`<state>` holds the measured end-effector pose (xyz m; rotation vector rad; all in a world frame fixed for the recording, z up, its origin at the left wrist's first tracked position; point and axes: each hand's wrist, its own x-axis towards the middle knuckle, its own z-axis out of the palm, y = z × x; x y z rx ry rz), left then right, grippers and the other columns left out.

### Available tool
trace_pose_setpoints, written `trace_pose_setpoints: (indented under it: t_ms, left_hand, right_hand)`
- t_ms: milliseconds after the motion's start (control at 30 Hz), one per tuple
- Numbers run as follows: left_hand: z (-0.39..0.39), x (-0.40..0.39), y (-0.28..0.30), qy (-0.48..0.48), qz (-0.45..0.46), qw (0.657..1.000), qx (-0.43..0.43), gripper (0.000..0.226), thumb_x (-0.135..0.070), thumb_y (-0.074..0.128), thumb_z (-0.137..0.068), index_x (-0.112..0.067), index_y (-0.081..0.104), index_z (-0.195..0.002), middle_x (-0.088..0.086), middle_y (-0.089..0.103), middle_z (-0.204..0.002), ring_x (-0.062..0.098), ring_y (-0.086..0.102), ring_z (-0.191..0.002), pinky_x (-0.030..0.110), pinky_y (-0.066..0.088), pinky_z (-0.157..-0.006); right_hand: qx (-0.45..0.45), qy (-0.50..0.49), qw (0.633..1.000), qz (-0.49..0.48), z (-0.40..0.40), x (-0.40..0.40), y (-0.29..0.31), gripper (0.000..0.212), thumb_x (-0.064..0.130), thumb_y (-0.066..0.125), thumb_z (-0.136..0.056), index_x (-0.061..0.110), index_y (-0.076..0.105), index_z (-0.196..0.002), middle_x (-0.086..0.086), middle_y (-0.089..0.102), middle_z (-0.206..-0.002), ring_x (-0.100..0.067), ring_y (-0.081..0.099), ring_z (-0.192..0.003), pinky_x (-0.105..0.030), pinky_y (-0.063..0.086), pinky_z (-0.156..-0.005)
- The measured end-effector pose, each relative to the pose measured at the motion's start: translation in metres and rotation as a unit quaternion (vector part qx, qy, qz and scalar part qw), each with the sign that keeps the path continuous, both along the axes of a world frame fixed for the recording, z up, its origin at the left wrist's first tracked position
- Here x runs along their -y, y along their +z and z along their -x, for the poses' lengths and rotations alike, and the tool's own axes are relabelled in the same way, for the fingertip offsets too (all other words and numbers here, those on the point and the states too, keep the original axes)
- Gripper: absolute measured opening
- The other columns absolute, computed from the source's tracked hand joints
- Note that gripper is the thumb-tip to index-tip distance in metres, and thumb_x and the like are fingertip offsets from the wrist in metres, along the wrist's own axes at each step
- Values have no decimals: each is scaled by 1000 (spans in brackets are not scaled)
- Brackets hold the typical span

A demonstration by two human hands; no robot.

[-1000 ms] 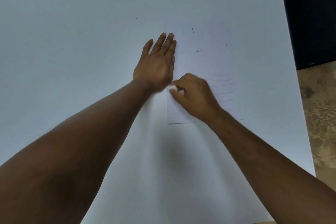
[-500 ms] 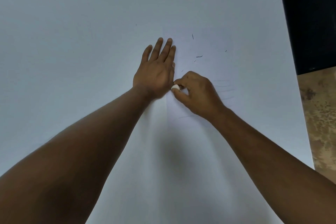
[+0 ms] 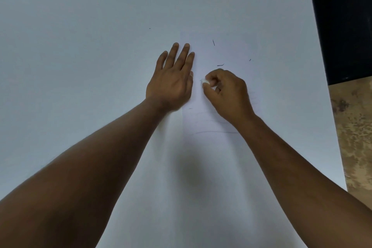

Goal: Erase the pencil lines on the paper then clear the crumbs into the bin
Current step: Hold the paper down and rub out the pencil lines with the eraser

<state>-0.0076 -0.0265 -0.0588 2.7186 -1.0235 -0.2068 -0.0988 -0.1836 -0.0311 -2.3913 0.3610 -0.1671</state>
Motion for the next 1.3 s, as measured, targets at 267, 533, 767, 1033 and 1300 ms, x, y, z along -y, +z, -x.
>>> trace_pose_setpoints:
  t_ms: [267, 533, 767, 1033, 1300]
  left_hand:
    - [0, 1, -1, 0, -2, 1000, 4, 58, -32, 22, -107, -11, 23, -161, 8, 15, -171, 32, 8, -158, 49, 8, -127]
    - [0, 1, -2, -1, -14, 1000, 4, 62, -42, 16, -107, -16, 16, -163, 5, 9, -172, 29, 2, -159, 46, 3, -128]
    - [1, 1, -5, -1, -20, 1000, 12, 61, -40, 19, -107, -14, 20, -162, 7, 12, -172, 31, 4, -158, 48, 5, -128]
    - [0, 2, -4, -4, -16, 1000, 14, 62, -41, 18, -107, -13, 21, -162, 7, 13, -171, 32, 5, -158, 49, 6, -127]
    - [-1, 2, -3, -4, -3, 1000, -2, 62, -41, 18, -107, -12, 23, -162, 8, 15, -171, 32, 6, -158, 49, 7, -127]
  right_hand:
    - [-81, -157, 957, -230, 17, 1, 16, 12, 28, 66, -93, 22, 76, -95, 14, 66, -71, -5, 59, -66, -27, 53, -70]
    - [8, 105, 990, 97, 55, -55, -5, 17, 16, 60, -88, 6, 71, -96, -8, 59, -83, -23, 57, -69, -36, 53, -60]
    - [12, -147, 983, 107, 51, 41, 5, 21, 23, 62, -87, 11, 75, -98, -10, 63, -87, -23, 61, -74, -19, 39, -70]
    - [47, 114, 988, 91, 70, -28, -9, 27, 21, 62, -89, 6, 73, -108, -8, 60, -89, -26, 60, -75, -36, 54, -61]
    - [3, -216, 960, -176, 47, 19, 13, 14, 22, 61, -92, 25, 75, -92, 5, 70, -89, -9, 64, -81, -24, 51, -78]
